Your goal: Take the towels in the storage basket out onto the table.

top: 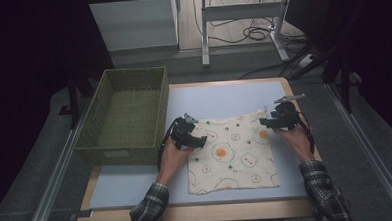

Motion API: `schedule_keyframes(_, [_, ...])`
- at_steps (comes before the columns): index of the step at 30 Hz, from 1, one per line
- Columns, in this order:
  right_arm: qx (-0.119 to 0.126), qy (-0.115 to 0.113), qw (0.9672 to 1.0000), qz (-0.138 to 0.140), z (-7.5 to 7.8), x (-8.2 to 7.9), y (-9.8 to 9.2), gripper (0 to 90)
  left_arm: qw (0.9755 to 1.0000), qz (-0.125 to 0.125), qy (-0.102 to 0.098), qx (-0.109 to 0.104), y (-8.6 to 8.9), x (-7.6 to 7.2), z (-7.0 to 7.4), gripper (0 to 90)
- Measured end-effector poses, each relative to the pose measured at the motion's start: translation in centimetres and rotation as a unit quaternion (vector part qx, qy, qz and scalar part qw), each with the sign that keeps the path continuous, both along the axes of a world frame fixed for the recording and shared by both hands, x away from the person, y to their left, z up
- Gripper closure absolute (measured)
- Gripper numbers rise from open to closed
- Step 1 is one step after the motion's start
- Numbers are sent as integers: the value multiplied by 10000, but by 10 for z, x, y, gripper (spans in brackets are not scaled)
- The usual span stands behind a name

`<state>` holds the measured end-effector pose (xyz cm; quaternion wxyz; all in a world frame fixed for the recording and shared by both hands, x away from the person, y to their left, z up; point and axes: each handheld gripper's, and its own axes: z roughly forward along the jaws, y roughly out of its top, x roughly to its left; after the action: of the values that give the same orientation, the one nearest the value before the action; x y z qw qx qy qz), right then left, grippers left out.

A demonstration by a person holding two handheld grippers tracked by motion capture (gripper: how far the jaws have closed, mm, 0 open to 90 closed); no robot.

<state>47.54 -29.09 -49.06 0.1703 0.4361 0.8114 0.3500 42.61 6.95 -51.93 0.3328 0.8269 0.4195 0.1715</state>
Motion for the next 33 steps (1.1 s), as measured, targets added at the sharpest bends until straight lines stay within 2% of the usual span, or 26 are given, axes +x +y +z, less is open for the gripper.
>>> schedule_keyframes(2, [-33, 60, 10000, 21, -1, 3, 1, 349, 9999, 132, 18, 101, 0, 11, 1, 236])
schedule_keyframes(4, [-102, 49, 9999, 26, -3, 6, 2, 355, 9996, 264, 65, 74, 2, 22, 1, 286])
schedule_keyframes(8, [-184, 59, 9998, 78, -8, 12, 2, 455, 9985, 535, 68, 8, 6, 39, 1, 423])
schedule_keyframes(11, [-211, 40, 9998, 46, -11, 18, 1, 550, 9975, 693, 57, 97, 9, 45, 2, 540])
schedule_keyframes(15, [-123, 29, 9999, 23, -11, 23, -1, 640, 9959, 899, 90, 26, 17, 48, 3, 624])
schedule_keyframes(18, [-115, 22, 9999, -5, -12, 27, 0, 665, 9955, 939, 131, -27, 19, 49, 2, 627])
schedule_keyframes(22, [-106, 46, 9999, -3, -14, 31, 1, 666, 9954, 944, 154, 25, 17, 50, 0, 624])
schedule_keyframes(25, [-190, 42, 9998, 22, -17, 34, 5, 646, 9946, 1013, 209, 128, 15, 51, -4, 594])
schedule_keyframes(27, [-311, 33, 9995, -8, -18, 37, 8, 632, 9937, 1060, 241, 291, 14, 52, -7, 558])
schedule_keyframes(29, [-418, -26, 9991, -55, -20, 40, 9, 611, 9928, 1148, 234, 229, 16, 52, -9, 505])
schedule_keyframes(31, [-455, -31, 9989, -81, -22, 44, 10, 601, 9927, 1164, 281, 154, 18, 53, -10, 487])
schedule_keyframes(32, [-456, 1, 9989, -68, -22, 45, 10, 606, 9927, 1157, 334, 55, 19, 53, -10, 491])
schedule_keyframes(33, [-440, 22, 9990, -55, -23, 46, 11, 627, 9928, 1132, 393, -79, 20, 53, -11, 550])
